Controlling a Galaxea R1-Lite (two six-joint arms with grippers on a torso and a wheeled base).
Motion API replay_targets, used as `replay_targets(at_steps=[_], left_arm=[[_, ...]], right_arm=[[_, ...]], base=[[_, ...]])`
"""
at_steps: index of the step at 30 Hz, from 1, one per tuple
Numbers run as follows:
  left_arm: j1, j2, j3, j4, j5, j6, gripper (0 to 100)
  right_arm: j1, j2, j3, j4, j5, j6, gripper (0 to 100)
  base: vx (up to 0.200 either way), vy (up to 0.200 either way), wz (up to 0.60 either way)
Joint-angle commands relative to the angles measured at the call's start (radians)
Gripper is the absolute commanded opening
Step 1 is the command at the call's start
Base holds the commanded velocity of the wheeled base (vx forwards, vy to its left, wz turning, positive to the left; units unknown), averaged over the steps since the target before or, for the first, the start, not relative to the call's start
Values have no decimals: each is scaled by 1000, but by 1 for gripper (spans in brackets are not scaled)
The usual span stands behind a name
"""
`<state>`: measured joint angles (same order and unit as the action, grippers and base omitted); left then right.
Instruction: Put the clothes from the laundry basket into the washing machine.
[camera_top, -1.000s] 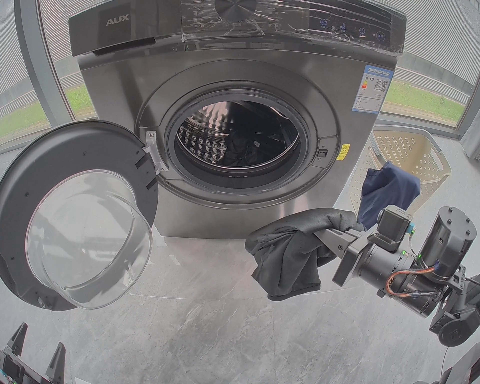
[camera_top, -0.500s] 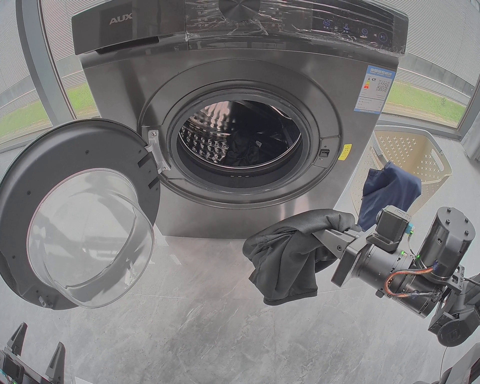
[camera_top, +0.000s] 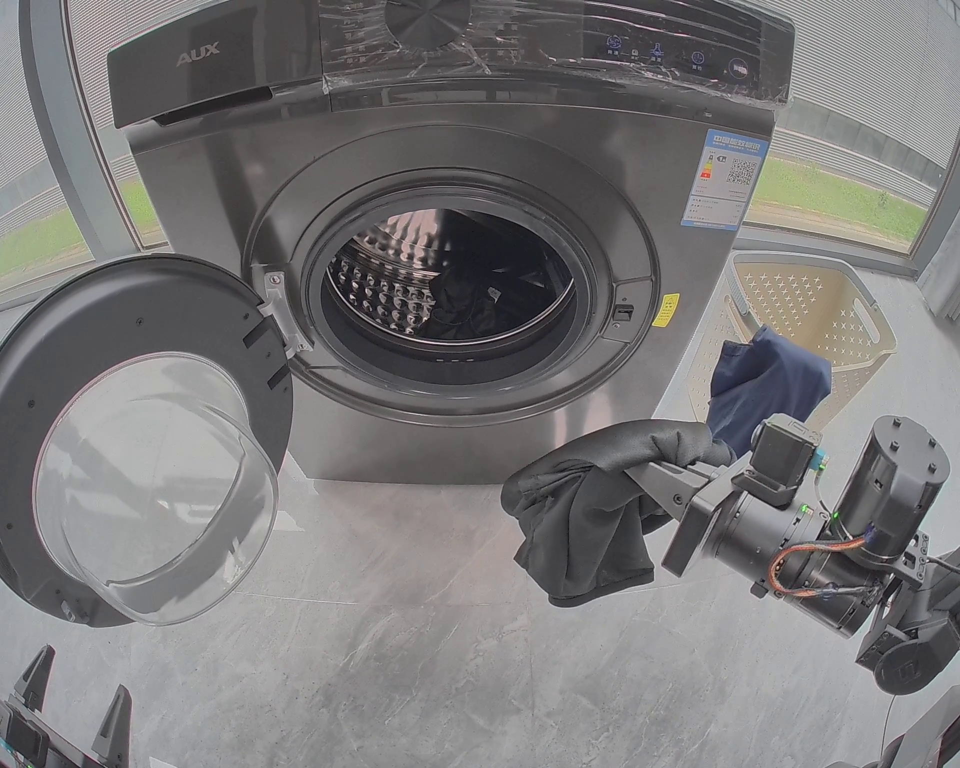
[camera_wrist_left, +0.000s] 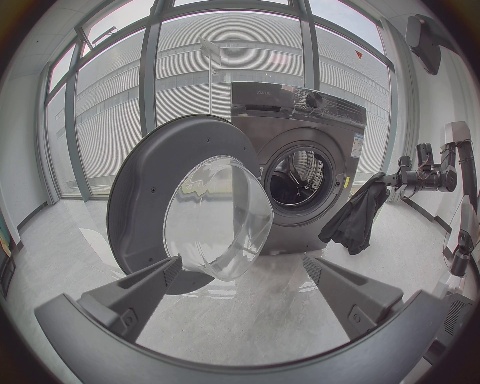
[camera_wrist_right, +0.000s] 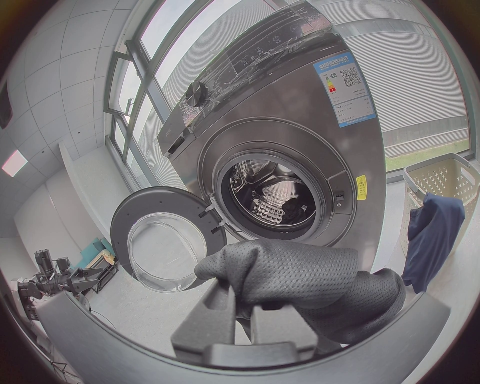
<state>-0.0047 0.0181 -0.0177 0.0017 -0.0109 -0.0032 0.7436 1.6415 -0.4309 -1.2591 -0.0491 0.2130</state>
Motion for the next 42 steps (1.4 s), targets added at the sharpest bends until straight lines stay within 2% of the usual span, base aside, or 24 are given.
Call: replay_targets(at_steps=[1,6,7,11,14,16,17,18,21,22,23,24,25,26,27,28,31,33,34,35,36,37,38,42], left_arm=[[2,-9,16,0,2,0,100],[6,-10,16,1,9,6,100],[6,-10,16,0,9,6,100],[5,-10,16,0,0,19,100],[3,-10,16,-2,0,8,100],[6,-12,18,-2,3,17,100],[5,-12,16,-16,0,38,100],[6,-13,4,-31,-11,42,100],[17,17,-169,-66,-156,26,100],[18,33,-189,-58,-189,26,100],[15,66,-209,-32,-268,26,100],[15,66,-209,-32,-268,26,100],[11,143,-208,8,-376,25,100],[11,204,-202,11,-420,25,100],[11,221,-200,11,-434,25,100],[9,316,-200,-2,-495,26,100],[3,496,-211,-78,-586,29,100],[-5,609,-211,-161,-617,40,100],[-5,609,-211,-161,-617,40,100],[-47,709,-211,-232,-626,43,100],[-84,752,-211,-259,-626,43,100],[-90,758,-212,-262,-626,42,100],[-163,812,-219,-292,-617,23,100],[-270,939,-239,-327,-564,25,100]], right_arm=[[23,4,-6,0,0,2,0],[34,49,-66,0,2,9,0],[31,95,-106,-3,0,9,0],[25,155,-177,-60,-3,9,0],[28,190,-206,-103,-6,9,0],[31,196,-212,-111,-6,9,0],[36,201,-223,-114,-6,9,0],[40,205,-232,-114,-6,9,0],[59,225,-263,-114,-11,11,0],[60,230,-269,-114,-15,13,0],[63,241,-281,-112,-21,19,0],[63,241,-281,-112,-21,19,0],[68,274,-304,-114,-24,29,0],[62,291,-316,-115,-24,32,0],[60,296,-321,-117,-24,34,0],[57,316,-341,-121,-23,42,0],[56,340,-379,-126,-24,71,0],[56,354,-397,-126,-26,78,0],[56,354,-397,-126,-26,78,0],[56,368,-405,-125,-32,78,0],[57,374,-408,-125,-41,77,0],[57,376,-408,-125,-43,77,0],[60,386,-427,-115,-54,77,0],[59,383,-480,-89,-67,77,0]], base=[[0,0,0],[0,0,0],[0,0,0],[0,0,0],[0,0,0],[0,0,0],[0,0,0],[0,0,0],[0,0,0],[0,0,0],[0,0,0],[0,0,0],[0,0,0],[0,0,0],[0,0,0],[0,0,0],[0,0,0],[0,0,0],[0,0,0],[0,0,0],[0,0,0],[0,0,0],[0,0,0],[0,0,0]])
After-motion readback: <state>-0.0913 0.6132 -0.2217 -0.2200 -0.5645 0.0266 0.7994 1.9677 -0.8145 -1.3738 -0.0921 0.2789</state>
